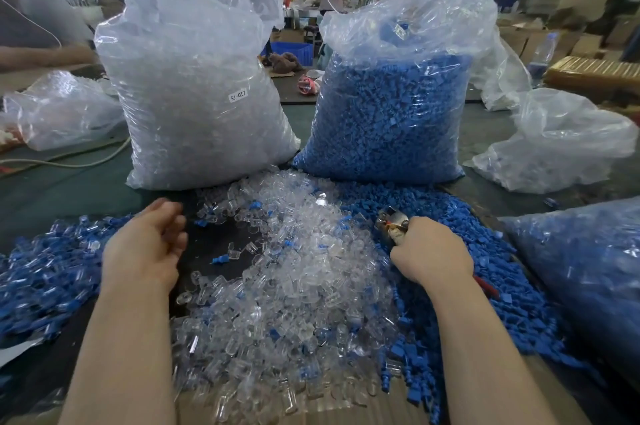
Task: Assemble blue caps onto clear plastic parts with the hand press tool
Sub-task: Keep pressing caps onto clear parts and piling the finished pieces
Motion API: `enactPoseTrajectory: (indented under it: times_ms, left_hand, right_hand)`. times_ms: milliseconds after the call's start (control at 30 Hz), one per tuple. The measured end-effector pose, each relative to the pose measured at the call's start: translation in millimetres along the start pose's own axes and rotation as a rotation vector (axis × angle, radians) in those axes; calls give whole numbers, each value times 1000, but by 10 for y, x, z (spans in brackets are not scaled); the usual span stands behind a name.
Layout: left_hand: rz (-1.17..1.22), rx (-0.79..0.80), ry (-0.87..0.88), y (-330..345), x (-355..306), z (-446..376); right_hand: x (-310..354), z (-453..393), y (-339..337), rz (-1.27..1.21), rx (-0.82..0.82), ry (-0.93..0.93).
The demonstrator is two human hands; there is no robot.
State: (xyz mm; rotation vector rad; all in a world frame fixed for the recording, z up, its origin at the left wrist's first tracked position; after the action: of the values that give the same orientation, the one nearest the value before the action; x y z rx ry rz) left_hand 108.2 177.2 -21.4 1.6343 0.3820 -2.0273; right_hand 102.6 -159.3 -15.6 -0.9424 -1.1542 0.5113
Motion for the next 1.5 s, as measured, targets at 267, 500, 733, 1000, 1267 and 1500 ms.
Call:
enactPoseTrajectory:
  times_ms: [267, 500, 733, 1000, 1267, 1500]
  left_hand:
    - [-1151, 270, 236, 373, 115, 105]
    - [-1327, 208, 307, 341, 69, 128]
    - [-1032, 137, 326, 385, -23, 246]
    - [-523, 320, 300, 872, -89, 596]
    - [-393, 479, 240, 1166, -34, 910]
    - [-358, 466, 208, 1200, 1, 943]
  right_hand:
    - [19, 11, 11, -18, 26, -13]
    - [39, 19, 25, -15, 17, -18]
    - [38, -25, -31, -123, -127, -104]
    - [204, 25, -112, -679, -138, -301]
    - [381, 173, -116, -905, 0, -475]
    - [396, 167, -70, -914, 25, -459]
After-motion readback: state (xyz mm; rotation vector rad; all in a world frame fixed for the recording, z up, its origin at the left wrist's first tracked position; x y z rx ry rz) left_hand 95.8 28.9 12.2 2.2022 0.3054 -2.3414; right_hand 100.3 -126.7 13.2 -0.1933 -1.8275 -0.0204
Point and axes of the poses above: each hand's wrist, its own z-axis away from the middle knuckle, its own y-axis out of the palm, x = y × z, the point moved 3 cm from there along -z, towards the middle knuckle, and after that the axes turned 15 degrees about -z, right-handed, at the moved point
